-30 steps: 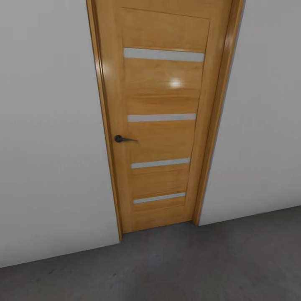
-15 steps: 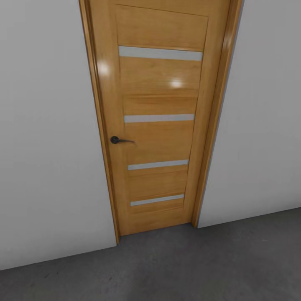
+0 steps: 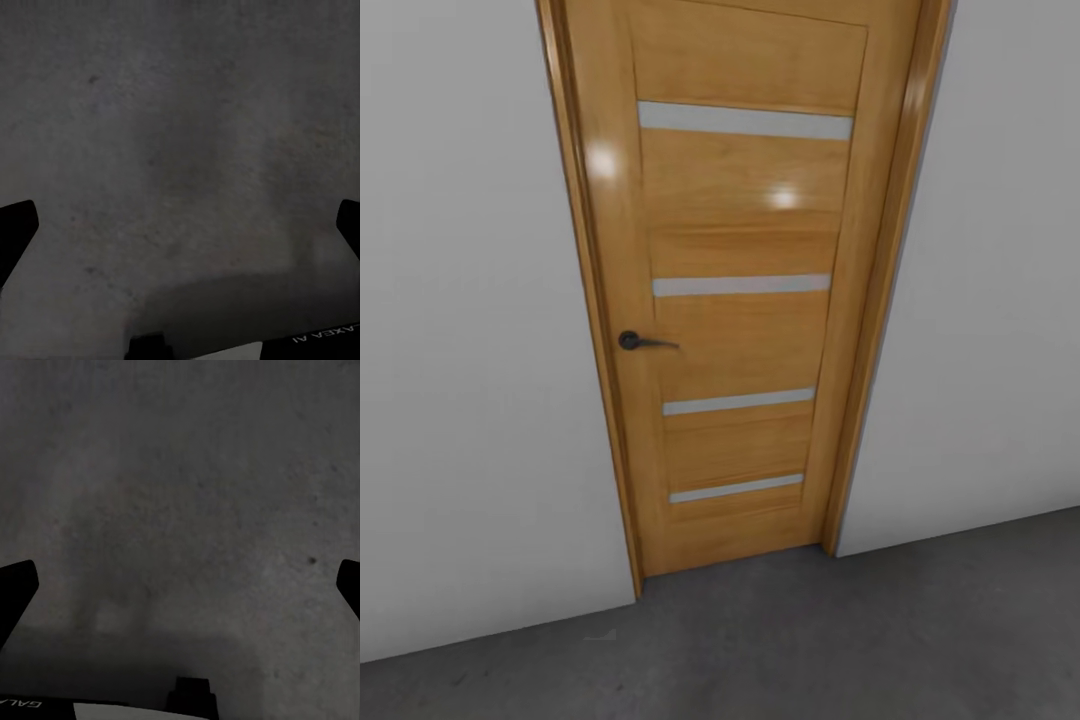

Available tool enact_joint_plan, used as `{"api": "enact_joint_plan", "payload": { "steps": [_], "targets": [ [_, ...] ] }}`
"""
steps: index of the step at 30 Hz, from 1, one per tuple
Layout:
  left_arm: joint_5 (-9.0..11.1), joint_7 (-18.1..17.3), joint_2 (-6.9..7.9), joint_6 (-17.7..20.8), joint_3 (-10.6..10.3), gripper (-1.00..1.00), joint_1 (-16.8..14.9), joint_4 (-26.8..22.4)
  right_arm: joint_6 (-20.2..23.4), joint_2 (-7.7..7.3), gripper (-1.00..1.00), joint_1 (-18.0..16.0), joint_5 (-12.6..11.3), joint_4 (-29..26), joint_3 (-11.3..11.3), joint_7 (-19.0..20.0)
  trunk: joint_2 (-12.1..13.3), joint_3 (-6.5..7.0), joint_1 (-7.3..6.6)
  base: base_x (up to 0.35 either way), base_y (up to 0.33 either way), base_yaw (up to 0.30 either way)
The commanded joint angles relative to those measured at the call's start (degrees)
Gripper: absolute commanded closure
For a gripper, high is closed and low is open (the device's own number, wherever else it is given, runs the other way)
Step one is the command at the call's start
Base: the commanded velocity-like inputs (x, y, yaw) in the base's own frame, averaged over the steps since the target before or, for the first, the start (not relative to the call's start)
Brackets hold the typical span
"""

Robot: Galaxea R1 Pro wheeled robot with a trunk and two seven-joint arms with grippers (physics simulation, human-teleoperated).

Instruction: Move the two storage containers from the living room to the garage. In the garage, place one container on the floor and stack the other container on top of it (either order is fine).

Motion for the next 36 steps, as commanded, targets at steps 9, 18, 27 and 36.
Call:
{"api": "enact_joint_plan", "payload": {
  "steps": [9,18,27,36],
  "targets": [
    [0.1,-0.01,0.18,-3.3,0.18,-1.0,0.01,-1.72,-0.07,-0.02,-1.0,-0.02,0.02,0.19,-0.01,0.11,-0.02,-0.05,0.01,0.036,0.0,0.0],
    [0.12,0.09,0.29,-5.26,1.25,-1.0,0.01,-12.45,-0.13,-0.02,-1.0,-0.02,0.02,0.58,-0.01,0.1,-0.02,-0.05,0.01,0.003,0.0,0.0],
    [0.06,0.36,0.18,-1.83,1.55,-1.0,0.01,-20.95,-0.14,-0.02,-1.0,-0.02,0.02,0.61,-0.01,0.1,-0.02,-0.05,0.01,0.0,0.0,0.0],
    [-0.02,0.49,-1.24,2.97,1.71,-1.0,-2.96,-22.64,-0.22,-0.02,-1.0,-0.02,0.08,0.66,-0.01,0.05,-0.02,-0.05,0.01,0.0,0.0,0.0]
  ]
}}
